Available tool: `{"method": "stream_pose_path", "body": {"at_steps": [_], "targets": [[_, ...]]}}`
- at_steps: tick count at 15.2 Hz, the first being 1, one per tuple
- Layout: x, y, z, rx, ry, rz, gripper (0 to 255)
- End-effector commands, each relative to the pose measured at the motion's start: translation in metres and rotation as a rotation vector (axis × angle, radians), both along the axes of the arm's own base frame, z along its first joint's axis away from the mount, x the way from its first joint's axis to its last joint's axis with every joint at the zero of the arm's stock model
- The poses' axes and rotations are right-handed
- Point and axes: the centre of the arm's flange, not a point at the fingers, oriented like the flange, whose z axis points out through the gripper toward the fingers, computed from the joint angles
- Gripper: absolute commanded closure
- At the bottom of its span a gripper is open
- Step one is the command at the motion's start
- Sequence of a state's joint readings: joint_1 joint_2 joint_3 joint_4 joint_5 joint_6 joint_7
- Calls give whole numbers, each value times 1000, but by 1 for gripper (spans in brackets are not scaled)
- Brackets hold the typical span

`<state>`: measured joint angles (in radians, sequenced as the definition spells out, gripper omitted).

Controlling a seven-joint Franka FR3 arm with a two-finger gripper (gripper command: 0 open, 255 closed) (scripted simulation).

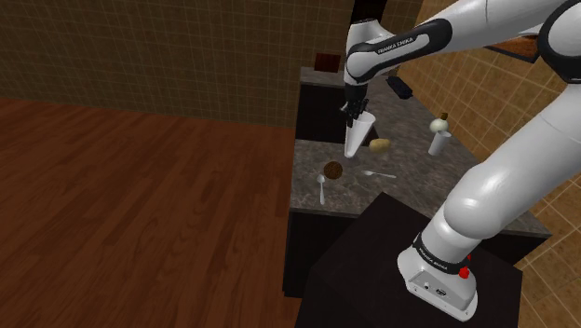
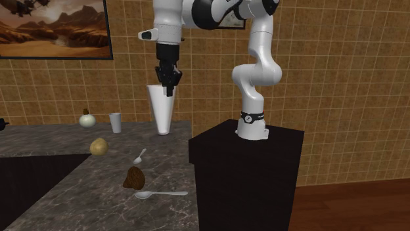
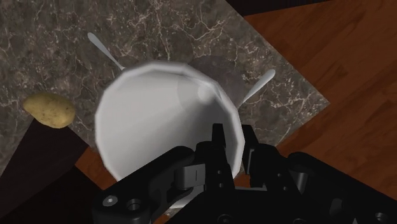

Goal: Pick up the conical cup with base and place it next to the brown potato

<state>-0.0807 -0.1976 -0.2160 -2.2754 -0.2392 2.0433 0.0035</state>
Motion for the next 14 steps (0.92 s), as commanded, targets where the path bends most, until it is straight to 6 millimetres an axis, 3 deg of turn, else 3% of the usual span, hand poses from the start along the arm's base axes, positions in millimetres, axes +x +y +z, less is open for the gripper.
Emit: {"method": "stream_pose_path", "body": {"at_steps": [1, 14], "targets": [[1, -1, 12, 0, 0, 0, 255], [0, -1, 76, 0, 0, 0, 255]]}}
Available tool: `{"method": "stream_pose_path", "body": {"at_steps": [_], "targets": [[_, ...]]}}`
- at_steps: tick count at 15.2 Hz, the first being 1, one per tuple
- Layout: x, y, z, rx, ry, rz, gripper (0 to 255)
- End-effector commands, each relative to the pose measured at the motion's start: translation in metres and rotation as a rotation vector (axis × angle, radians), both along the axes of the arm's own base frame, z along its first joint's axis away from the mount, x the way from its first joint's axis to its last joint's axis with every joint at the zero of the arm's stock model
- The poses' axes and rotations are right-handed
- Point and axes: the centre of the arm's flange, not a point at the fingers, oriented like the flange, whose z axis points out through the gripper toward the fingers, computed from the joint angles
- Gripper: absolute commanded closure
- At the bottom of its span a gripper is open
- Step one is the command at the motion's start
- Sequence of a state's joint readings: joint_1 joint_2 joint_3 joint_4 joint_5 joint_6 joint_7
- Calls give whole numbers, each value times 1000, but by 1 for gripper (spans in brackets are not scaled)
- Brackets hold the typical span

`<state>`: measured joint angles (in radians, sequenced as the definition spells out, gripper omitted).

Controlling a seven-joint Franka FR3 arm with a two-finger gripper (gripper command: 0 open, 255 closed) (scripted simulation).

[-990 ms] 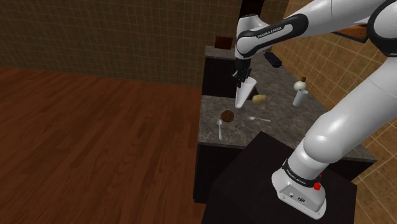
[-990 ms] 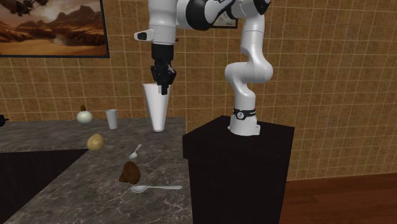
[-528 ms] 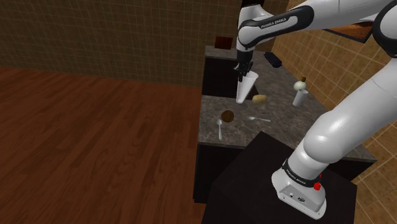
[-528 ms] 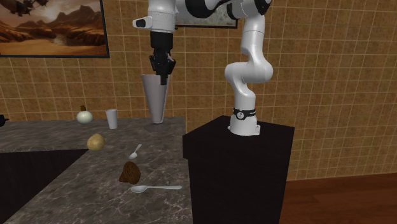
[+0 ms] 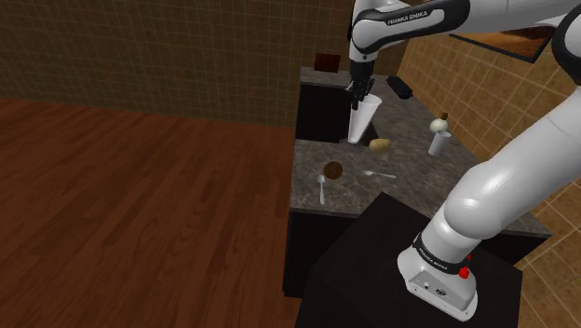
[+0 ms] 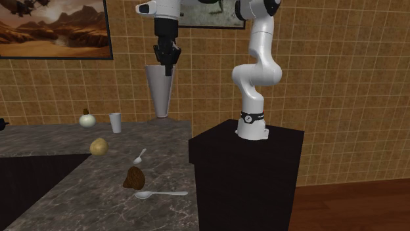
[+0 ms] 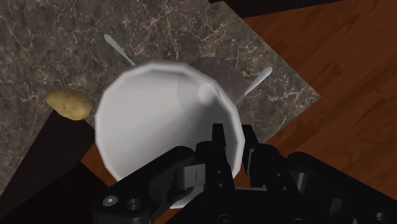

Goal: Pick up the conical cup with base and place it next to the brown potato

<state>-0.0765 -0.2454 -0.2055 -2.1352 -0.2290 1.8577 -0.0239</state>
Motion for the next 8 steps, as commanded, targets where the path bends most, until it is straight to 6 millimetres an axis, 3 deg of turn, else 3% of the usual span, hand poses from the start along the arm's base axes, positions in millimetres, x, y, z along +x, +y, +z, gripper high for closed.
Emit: {"method": "stream_pose_path", "body": {"at_steps": [1, 8], "targets": [[4, -12, 0, 0, 0, 0, 255], [28, -97, -27, 0, 0, 0, 255]]}}
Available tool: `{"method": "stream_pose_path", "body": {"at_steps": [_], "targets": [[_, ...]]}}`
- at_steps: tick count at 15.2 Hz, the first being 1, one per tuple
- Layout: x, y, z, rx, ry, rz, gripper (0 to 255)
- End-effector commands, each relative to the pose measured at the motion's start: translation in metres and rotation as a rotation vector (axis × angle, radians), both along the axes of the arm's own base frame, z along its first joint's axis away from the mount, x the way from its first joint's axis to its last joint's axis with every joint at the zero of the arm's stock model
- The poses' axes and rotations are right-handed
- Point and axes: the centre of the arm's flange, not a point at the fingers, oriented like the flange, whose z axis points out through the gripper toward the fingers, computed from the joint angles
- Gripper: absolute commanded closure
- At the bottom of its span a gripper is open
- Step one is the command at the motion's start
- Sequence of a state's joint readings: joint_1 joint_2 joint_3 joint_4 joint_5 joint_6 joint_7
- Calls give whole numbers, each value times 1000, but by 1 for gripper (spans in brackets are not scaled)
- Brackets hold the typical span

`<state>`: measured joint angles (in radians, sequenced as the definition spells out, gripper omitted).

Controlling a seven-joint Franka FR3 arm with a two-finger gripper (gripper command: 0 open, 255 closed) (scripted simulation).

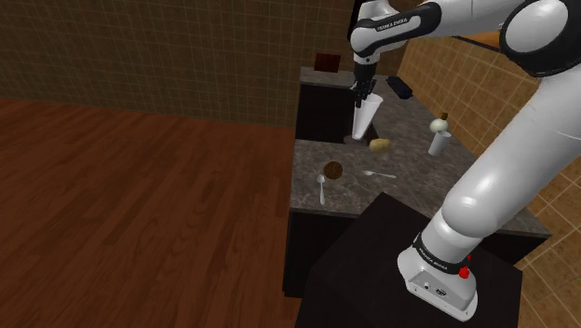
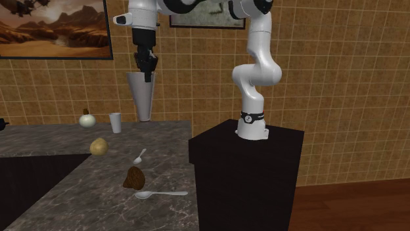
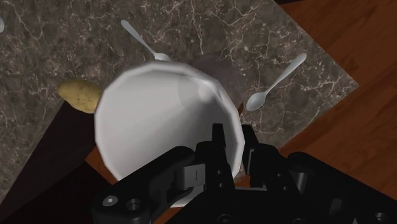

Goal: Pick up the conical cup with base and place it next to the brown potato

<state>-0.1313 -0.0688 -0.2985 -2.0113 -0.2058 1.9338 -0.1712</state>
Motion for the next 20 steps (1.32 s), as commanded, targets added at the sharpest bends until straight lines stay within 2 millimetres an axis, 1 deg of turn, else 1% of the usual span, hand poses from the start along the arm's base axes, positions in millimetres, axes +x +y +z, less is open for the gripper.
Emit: {"method": "stream_pose_path", "body": {"at_steps": [1, 20], "targets": [[6, -27, -7, -1, -1, 1, 255], [71, -258, -78, -1, -1, 1, 255]]}}
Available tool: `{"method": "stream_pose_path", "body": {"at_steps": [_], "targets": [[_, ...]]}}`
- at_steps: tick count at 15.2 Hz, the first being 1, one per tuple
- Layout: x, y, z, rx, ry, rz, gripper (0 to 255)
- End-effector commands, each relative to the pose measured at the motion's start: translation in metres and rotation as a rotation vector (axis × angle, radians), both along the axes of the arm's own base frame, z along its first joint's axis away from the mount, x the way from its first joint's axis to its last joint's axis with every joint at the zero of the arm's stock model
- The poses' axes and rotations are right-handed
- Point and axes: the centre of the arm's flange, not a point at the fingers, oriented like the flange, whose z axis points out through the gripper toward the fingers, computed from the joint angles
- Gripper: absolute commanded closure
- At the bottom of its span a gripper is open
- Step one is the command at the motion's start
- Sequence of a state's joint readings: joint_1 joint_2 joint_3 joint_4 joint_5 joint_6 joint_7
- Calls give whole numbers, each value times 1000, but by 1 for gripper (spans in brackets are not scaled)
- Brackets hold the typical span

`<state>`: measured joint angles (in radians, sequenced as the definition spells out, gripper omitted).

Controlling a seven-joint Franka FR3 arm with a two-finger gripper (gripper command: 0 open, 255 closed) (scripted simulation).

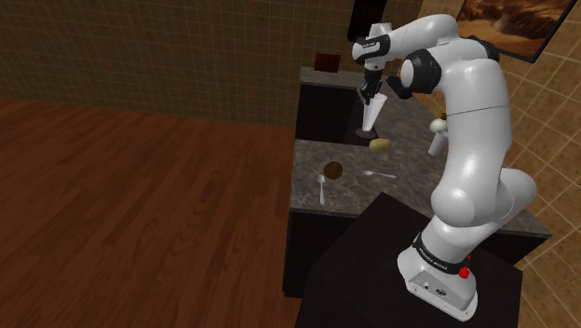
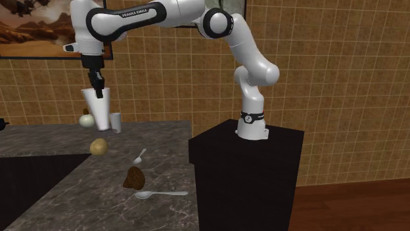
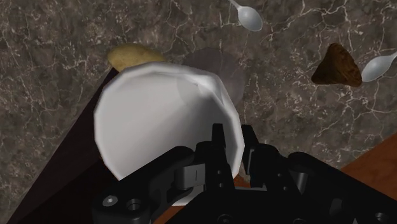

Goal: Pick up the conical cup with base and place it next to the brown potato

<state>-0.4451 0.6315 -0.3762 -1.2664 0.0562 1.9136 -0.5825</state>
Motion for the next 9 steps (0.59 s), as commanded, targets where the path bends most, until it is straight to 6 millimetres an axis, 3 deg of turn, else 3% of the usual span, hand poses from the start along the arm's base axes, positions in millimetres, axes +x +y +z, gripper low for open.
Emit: {"method": "stream_pose_path", "body": {"at_steps": [1, 3, 4, 9], "targets": [[8, -25, -10, 0, -2, 1, 255], [15, -49, -17, 0, -2, 1, 255], [21, -71, -24, 0, -2, 1, 255], [21, -71, -50, 0, -2, 1, 255]]}}
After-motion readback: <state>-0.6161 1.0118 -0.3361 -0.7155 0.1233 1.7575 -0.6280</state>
